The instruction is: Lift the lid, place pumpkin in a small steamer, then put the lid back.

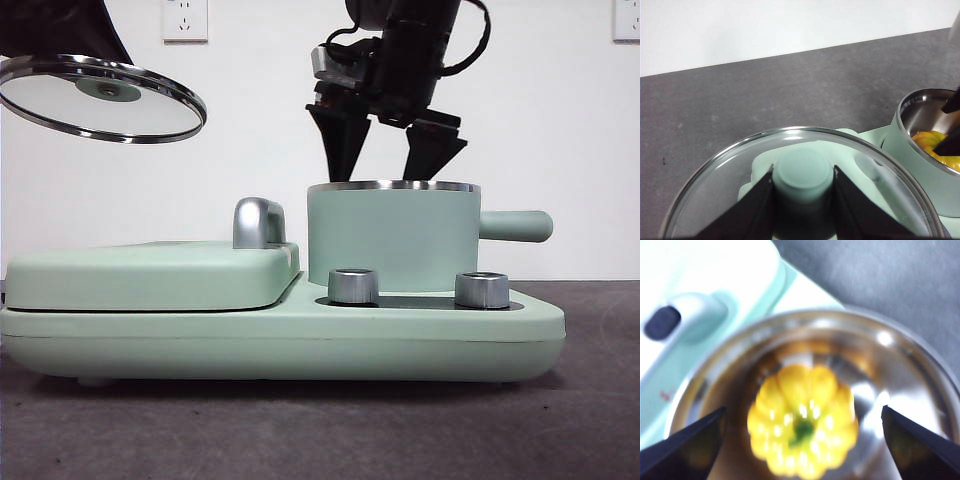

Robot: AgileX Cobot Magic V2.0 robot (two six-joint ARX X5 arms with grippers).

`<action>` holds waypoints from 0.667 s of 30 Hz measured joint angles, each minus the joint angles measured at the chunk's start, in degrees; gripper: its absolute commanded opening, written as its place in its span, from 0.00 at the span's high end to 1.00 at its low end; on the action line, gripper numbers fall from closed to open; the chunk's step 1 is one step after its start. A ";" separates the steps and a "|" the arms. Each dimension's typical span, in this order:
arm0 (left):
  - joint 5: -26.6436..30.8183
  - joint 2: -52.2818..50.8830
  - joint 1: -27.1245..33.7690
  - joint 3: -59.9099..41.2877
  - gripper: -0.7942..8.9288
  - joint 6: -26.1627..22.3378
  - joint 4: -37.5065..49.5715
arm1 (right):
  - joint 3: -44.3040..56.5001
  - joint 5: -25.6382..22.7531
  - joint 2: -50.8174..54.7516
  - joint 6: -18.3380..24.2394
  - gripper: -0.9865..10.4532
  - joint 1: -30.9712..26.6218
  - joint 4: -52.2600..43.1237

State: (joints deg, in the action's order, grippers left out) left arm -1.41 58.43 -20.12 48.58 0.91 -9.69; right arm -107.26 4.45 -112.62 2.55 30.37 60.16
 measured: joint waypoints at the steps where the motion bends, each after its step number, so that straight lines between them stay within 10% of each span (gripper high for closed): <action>1: 0.00 0.00 0.00 0.00 0.90 0.00 0.00 | 0.00 0.02 0.50 -0.33 0.54 0.00 0.90; 20: -0.02 0.00 0.00 0.00 0.90 0.02 -2.93 | 25.14 -0.24 39.41 -5.60 0.54 -1.79 -11.80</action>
State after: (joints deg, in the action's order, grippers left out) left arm -1.43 58.43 -20.12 48.58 0.93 -12.62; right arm -82.13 4.21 -73.21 -3.05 28.58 48.36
